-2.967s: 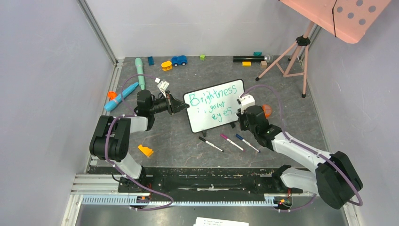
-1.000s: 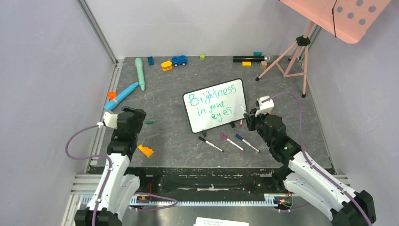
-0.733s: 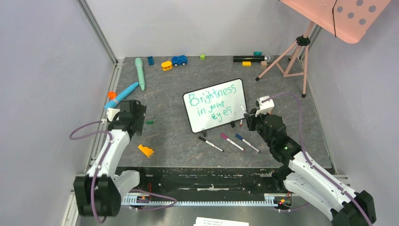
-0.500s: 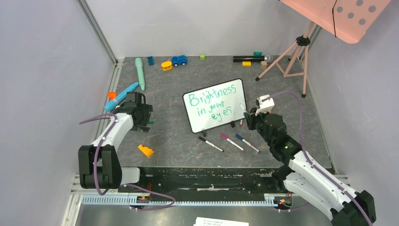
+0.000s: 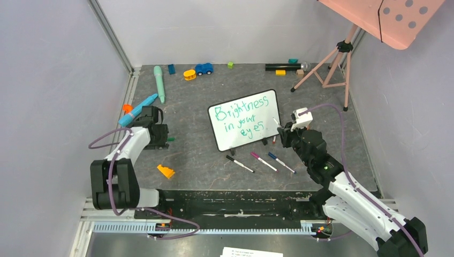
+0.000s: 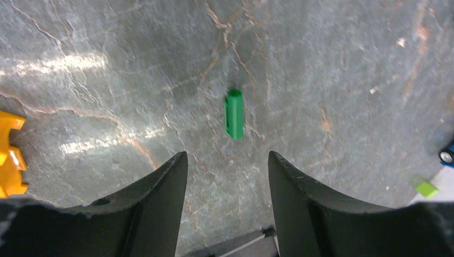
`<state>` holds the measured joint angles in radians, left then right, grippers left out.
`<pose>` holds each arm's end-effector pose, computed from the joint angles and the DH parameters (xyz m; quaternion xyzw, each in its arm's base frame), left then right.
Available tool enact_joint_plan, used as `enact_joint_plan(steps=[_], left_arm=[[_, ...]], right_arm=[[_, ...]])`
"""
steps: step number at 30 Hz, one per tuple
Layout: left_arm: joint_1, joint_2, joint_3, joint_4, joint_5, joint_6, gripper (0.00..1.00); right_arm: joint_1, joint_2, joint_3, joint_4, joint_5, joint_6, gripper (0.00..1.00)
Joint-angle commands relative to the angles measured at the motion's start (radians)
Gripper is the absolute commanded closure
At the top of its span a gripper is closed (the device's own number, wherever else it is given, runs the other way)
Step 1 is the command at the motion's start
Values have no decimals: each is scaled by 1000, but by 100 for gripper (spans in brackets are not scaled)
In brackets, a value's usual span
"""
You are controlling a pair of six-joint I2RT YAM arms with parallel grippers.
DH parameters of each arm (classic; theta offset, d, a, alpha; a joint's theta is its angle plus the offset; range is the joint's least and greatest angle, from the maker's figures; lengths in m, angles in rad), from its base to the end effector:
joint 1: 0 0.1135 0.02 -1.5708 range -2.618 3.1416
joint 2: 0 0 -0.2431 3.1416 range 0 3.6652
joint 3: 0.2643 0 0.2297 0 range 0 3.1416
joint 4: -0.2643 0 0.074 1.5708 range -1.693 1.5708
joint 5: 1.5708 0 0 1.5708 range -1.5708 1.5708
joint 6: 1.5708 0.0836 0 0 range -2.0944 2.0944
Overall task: Write a sentence on the whiteboard
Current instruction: Close the whiteboard marker at the center of the board.
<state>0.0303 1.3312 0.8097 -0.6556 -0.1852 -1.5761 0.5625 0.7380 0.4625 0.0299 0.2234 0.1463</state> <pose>0.2438 0.0228 0.1470 -0.7152 0.6651 -0.0711 0.2027 0.1966 0.1020 0.2367 -0.0948 0.7807 0.1297 0.6038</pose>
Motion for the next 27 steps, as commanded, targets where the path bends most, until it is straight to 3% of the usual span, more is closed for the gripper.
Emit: enact_joint_plan(steps=[1,15,21,25,27], left_arm=[[22,72,21,11,22,-60,38],[29,262,88,26,60,-79,42],[50,314,44,82,108,-113,62],[62,360,31,114,149,-90,98],[65,328,11,150,136,-45,98]], right_arm=[[-2,-24,7,51,6,-2,100],[-2,-49,-4,54,25,-4,100],[-2,-79,-17,44,44,-2,100],[-3,-85,-14,32,40,-6,100],[-3,-81,-4,20,32,-12,100]])
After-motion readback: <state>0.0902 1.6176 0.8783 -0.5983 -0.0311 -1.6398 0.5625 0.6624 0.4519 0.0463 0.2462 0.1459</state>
